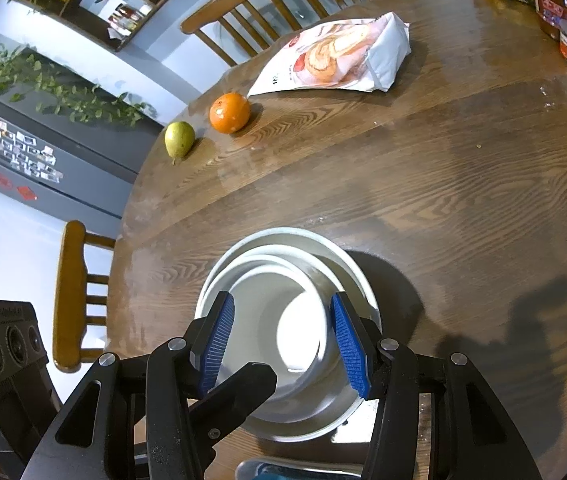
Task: Organize plates and bowls
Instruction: 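Lower the white cup into the nested bowls with both grippers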
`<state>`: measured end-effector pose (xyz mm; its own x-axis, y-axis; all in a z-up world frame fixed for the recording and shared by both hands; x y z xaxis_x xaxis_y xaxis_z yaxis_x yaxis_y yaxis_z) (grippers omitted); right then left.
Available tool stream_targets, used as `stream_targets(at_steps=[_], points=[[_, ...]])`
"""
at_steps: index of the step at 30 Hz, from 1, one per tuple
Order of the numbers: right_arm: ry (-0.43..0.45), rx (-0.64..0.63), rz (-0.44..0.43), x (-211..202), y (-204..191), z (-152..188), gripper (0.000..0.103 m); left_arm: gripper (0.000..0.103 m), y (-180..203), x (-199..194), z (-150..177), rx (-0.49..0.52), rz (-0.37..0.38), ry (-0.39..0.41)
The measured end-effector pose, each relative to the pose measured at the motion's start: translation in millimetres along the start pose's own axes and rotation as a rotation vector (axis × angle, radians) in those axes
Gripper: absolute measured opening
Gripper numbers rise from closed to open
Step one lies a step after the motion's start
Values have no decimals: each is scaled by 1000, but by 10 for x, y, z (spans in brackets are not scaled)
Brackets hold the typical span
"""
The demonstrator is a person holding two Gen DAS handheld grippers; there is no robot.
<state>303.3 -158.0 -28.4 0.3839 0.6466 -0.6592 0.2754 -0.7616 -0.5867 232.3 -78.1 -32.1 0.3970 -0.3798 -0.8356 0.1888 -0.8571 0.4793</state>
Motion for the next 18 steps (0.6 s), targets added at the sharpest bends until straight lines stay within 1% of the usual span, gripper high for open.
stream_targets(at_steps=[7,12,18], points=[[1,-2,4,-3,1,-3,54,58,7,-4,-3,10,-7,6],[24,-23,60,-35,6,-15,54,60,-18,23,-20,1,-13,6],[22,-24,51,-47,4,-17,54,60,-12,12,-29,5,-10,8]])
Point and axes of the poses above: each gripper's, at about its wrist camera, not at the fingertips, and x roughly the way its jaws point, y to its right, z to its underside, the point moved 4 cm from there along x, roughly the way its jaws point, and after that the axes turned 14 degrees about -x, right-handed, at the moved point
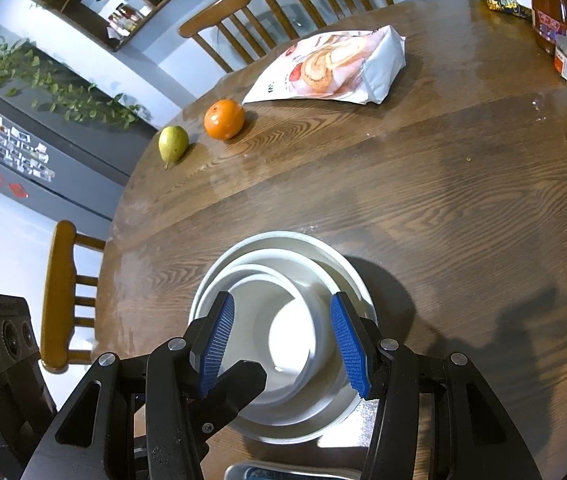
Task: Organize plates and bowls
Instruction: 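Lower the white cup into the nested bowls with both grippers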
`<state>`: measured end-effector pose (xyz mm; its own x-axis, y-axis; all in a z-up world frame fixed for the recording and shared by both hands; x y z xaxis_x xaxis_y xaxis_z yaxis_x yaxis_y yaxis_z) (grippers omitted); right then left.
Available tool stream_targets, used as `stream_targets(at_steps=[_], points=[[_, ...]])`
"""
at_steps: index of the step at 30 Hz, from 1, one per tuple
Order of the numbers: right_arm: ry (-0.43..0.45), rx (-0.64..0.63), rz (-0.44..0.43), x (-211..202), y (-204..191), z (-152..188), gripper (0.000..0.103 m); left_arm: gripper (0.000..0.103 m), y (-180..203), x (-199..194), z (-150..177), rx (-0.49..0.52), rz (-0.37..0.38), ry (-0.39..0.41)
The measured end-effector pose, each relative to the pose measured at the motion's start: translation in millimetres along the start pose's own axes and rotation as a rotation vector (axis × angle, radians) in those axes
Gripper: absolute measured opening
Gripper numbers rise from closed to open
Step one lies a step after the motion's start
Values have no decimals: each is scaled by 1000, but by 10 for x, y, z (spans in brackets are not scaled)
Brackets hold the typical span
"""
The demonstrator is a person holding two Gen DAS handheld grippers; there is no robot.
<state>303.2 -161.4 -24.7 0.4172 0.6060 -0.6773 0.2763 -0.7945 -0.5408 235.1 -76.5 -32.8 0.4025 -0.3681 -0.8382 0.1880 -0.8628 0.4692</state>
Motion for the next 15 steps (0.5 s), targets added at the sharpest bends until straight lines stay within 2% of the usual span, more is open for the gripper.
stream_targets(at_steps=[7,15], points=[[26,-19,-9,-98,-18,-26,54,65,35,-86,5,18,21,27],[55,-48,37,-216,-43,-43,54,69,56,-134,17,29,19,59]])
Point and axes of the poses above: each gripper's, at about its wrist camera, not at the fingertips, and x roughly the way its jaws point, y to its right, z to its underside, the point moved 4 cm from there along x, roughly the way its jaws point, and after that the axes turned 14 degrees about -x, right-handed, at the moved point
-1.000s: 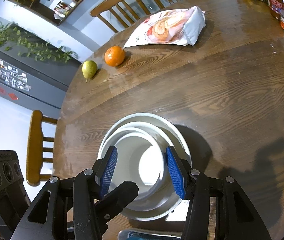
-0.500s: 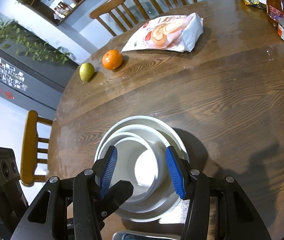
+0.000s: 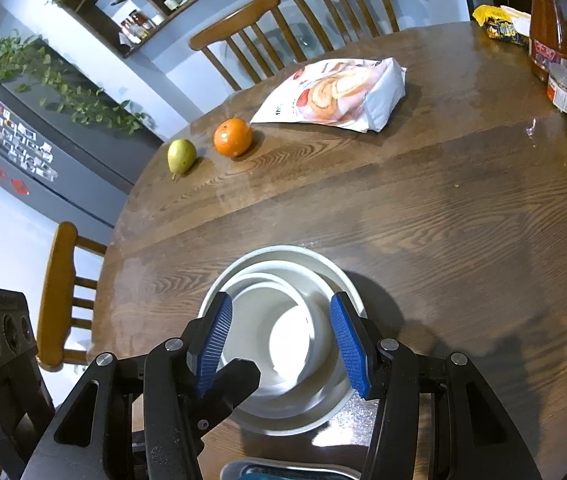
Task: Organize plates and bowls
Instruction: 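Lower the white cup into the nested bowls with both grippers, then open both grippers and pull them back from the cup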
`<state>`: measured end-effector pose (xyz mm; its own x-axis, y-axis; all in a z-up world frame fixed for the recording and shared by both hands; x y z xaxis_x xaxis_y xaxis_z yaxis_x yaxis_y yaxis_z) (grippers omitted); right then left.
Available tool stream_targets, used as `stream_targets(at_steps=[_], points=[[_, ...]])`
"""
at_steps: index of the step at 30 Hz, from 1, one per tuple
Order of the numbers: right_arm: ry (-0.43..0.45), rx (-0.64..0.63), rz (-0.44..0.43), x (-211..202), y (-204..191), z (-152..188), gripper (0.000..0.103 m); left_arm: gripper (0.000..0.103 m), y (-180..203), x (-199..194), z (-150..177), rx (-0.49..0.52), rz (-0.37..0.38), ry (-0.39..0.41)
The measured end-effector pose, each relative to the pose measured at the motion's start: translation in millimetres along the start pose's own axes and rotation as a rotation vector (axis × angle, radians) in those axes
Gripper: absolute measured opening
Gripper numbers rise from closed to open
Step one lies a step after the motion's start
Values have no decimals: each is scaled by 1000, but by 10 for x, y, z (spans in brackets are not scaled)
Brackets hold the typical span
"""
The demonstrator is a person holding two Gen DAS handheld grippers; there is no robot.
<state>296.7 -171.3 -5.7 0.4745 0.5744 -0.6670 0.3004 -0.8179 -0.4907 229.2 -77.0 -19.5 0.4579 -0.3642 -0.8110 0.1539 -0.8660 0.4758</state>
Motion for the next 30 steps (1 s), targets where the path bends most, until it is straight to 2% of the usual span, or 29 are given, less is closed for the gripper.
stream_targets(at_steps=[3,7,9,13,15,17,24,30], points=[[15,-7,43,-51,-10,-4,54,69,3,-34,-4,7,-2,20],[42,-26,90,-133,-28,-17,54,76,6,-61,-3,11,-5,41],[51,-27,110,-172,-21,-18,61,76,6,-69,-8,8,-2,47],[73,-35,143,-235,-7,-35,62,78,-14,-81,-26,-6,3,56],[77,-28,140,-243,10,-36,66,78,-30,-99,-39,-15,3,71],[83,-21,132,-244,12,-31,75,78,-38,-114,-46,-23,5,83],[71,-14,128,-213,21,-26,75,79,-75,-87,-41,-33,5,74],[79,-35,123,-209,-11,-13,75,80,-209,-58,-13,-35,-30,71]])
Point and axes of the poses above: each gripper's, at about its wrist camera, not at the fingertips, and x roughly the way its jaws point, y to its right, z to its underside, the point moved 4 cm from there along x, roughly the way its jaws point, and after that the axes turned 14 degrees about -x, right-handed, at the moved point
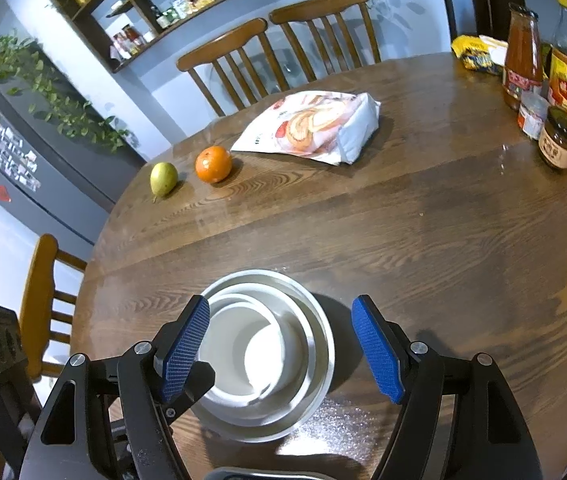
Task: Organize plates and bowls
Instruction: 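Open both grippers and pull them back from the cup, then close both grippers on the rim of the stacked bowls and cup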
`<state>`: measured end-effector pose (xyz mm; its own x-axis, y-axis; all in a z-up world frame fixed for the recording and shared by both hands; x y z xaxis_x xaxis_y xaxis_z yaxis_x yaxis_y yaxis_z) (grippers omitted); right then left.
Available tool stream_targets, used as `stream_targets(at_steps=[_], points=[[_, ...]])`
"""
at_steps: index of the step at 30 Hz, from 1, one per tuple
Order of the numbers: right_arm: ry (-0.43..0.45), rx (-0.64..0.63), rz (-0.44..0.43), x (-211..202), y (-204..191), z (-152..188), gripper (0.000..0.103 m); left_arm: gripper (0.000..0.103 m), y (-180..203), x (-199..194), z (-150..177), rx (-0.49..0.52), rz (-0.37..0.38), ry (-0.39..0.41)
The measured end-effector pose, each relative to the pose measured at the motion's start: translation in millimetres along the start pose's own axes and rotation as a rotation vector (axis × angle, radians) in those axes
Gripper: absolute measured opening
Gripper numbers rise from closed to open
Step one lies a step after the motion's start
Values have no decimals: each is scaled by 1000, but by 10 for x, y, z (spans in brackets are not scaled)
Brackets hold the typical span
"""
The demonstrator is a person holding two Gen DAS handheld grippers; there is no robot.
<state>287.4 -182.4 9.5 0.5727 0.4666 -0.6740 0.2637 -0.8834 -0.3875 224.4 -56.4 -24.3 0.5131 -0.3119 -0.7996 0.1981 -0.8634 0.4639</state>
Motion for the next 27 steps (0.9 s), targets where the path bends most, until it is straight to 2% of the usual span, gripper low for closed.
stream_targets(at_steps=[1,3,6,10,13,14,19,23,27], points=[[12,-8,-5,-3,-3,12,76,80,-17,0,-1,-4,2,-2],[28,-11,-24,9,9,67,89,80,-53,-2,6,-13,12,-5],[58,-6,-102,46,63,182,89,80,-42,-1,55,16,21,13],[79,71,-150,106,211,255,89,80,-12,22,141,68,15,70],[80,91,-189,166,238,273,89,80,-21,63,194,75,52,69],[78,97,-202,187,234,278,89,80,-23,51,193,74,56,94],[54,73,-235,299,119,320,89,81,-169,75,195,16,74,183],[56,56,-249,341,76,349,89,81,-254,133,216,-28,111,168],[47,37,-246,407,42,361,89,81,-284,220,213,-43,93,162]])
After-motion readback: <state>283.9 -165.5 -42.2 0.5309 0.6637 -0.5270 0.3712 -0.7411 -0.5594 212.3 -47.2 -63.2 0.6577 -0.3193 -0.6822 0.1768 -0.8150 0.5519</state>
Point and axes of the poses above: each gripper's, at about its wrist camera, not at the fingertips, and x roughly the way its jaws point, y to its right, z to its underside, the point moved 4 cm from there along x, roughly the way its jaws point, and after that the axes turned 14 degrees about -x, right-handed, at the moved point
